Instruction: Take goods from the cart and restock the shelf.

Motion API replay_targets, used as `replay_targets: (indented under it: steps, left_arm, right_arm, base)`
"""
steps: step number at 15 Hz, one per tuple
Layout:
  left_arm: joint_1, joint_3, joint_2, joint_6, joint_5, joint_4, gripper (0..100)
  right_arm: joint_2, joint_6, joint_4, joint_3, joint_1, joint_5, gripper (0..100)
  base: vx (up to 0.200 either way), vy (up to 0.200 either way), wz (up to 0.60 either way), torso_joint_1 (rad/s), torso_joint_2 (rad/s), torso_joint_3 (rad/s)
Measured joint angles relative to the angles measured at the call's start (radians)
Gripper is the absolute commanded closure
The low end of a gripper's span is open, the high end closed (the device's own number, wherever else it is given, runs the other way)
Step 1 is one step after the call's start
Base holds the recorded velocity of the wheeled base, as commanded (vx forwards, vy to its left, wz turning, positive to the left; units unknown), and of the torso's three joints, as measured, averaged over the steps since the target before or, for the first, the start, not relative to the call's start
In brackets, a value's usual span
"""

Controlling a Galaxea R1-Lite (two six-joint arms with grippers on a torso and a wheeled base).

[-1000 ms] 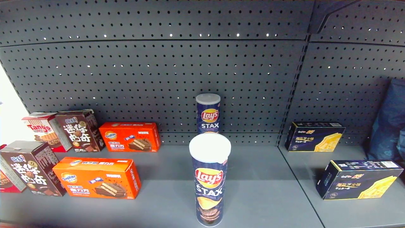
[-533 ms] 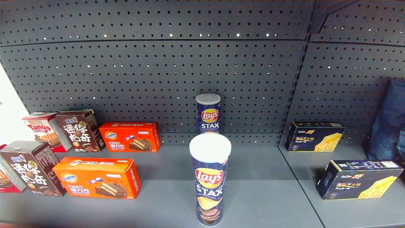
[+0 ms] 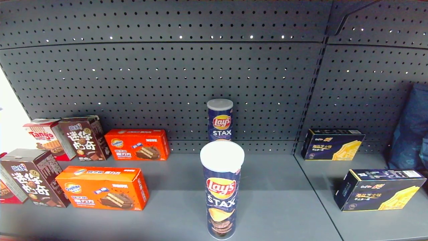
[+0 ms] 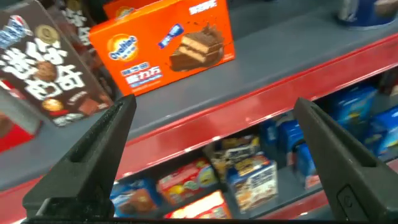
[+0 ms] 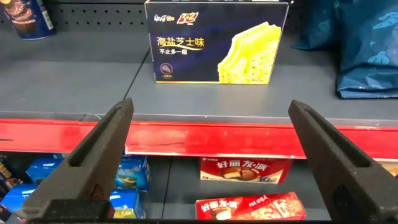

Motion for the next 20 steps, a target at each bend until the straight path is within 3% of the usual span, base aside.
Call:
replay_targets:
  steps: [3,6,8,12,14,15,18,20]
  left_arm:
    - [-0.005,0.002,-0.013,-0.023,-0.009,0.0,0]
    - [0.056,0.013,-0.004,-0.033,-0.03,-0.035,0]
    - [0.089,0.044,0.03,-0.031,-0.067,-0.118,0]
    - [0.251,0.077,0.071,-0.033,-0.177,-0.123,0]
    - [0.324,0.082,0.042,-0.045,-0.181,-0.123,0]
    - [0.336,0.082,0.023,-0.049,-0.18,-0.123,0]
    - [0.347,0.084,-0.006,-0.123,-0.174,-0.121,0]
    - [0.348,0.084,-0.013,-0.128,-0.173,-0.121,0]
  right_arm:
    - [0.0,0.0,0.0,0.0,0.0,0.0,0]
    - [0.0,0.0,0.0,0.0,0.0,0.0,0]
    - [0.0,0.0,0.0,0.0,0.001,0.0,0]
    - [0.0,0.0,0.0,0.0,0.0,0.0,0]
    - [0.0,0.0,0.0,0.0,0.0,0.0,0]
    - [0.0,0.0,0.0,0.0,0.0,0.0,0]
    - [0.0,0.0,0.0,0.0,-0.001,0.0,0]
    - [0.0,0.0,0.0,0.0,-0.001,0.0,0]
  base:
    - [0.0,0.0,0.0,0.0,0.0,0.0]
    - [0.0,0.0,0.0,0.0,0.0,0.0]
    - [0.0,0.0,0.0,0.0,0.0,0.0]
    - [0.0,0.0,0.0,0.0,0.0,0.0]
    - [0.0,0.0,0.0,0.0,0.0,0.0]
    - [0.0,0.0,0.0,0.0,0.0,0.0]
    - [0.0,0.0,0.0,0.0,0.0,0.0]
    - [0.0,0.0,0.0,0.0,0.0,0.0]
